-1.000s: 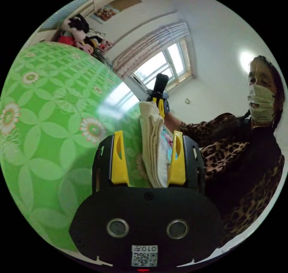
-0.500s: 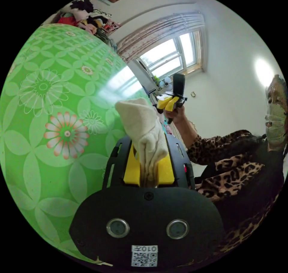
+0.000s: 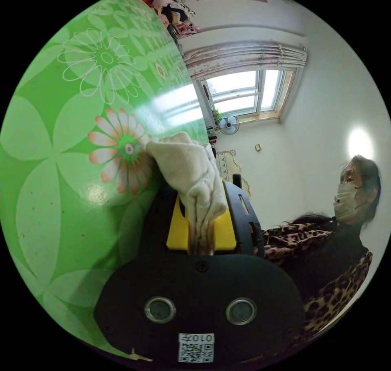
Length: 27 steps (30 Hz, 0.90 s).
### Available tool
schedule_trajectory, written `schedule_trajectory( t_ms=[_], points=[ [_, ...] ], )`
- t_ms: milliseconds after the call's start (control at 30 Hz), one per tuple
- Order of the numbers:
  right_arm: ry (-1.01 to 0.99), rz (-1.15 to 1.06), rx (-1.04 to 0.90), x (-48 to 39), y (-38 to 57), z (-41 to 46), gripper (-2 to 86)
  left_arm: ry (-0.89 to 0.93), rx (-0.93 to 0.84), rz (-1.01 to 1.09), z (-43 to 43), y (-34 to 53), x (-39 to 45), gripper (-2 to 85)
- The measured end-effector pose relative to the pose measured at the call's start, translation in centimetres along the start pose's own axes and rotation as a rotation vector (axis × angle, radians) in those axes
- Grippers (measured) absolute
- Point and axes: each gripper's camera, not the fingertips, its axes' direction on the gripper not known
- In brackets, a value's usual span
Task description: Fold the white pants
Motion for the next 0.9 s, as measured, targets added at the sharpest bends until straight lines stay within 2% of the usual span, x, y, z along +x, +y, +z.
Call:
schedule_trajectory(
  t_ms=[67, 133, 200, 267, 333, 533, 633, 900],
  points=[
    [0.071, -0.054, -0.038, 0.0, 0.3, 1.6, 12.6, 0.010, -0.003, -0.001, 0.4, -0.2, 0.2, 0.9],
    [0.183, -0.168, -0.167, -0.7, 1.1, 4.9, 12.5, 0.020, -0.008, -0.007, 0.8, -0.4, 0.3, 0.9],
    [0.231, -0.198, -0.159, -0.6, 2.2, 6.0, 13.6, 0.024, -0.010, -0.014, 1.2, -0.5, 0.5, 0.9],
    [0.173, -0.173, -0.134, 1.1, 3.4, 6.5, 14.3, 0.025, -0.008, -0.013, 1.8, -0.6, 0.9, 0.9],
    [-0.051, -0.117, -0.117, 5.2, 5.0, 7.6, 13.8, 0.025, -0.009, -0.013, 2.3, -0.8, 1.3, 0.9],
    [-0.382, -0.020, -0.064, 14.6, 7.5, 11.5, 9.9, 0.041, -0.009, -0.016, 4.1, -1.0, 2.8, 0.9],
    [-0.249, -0.037, -0.046, 16.3, 9.4, 12.9, 8.8, 0.072, -0.006, -0.027, 5.1, -1.0, 3.4, 0.9],
    [-0.075, 0.063, 0.093, 19.8, 16.4, 17.9, 7.8, 0.138, -0.055, -0.044, 8.8, -1.7, 5.9, 1.0]
  ],
)
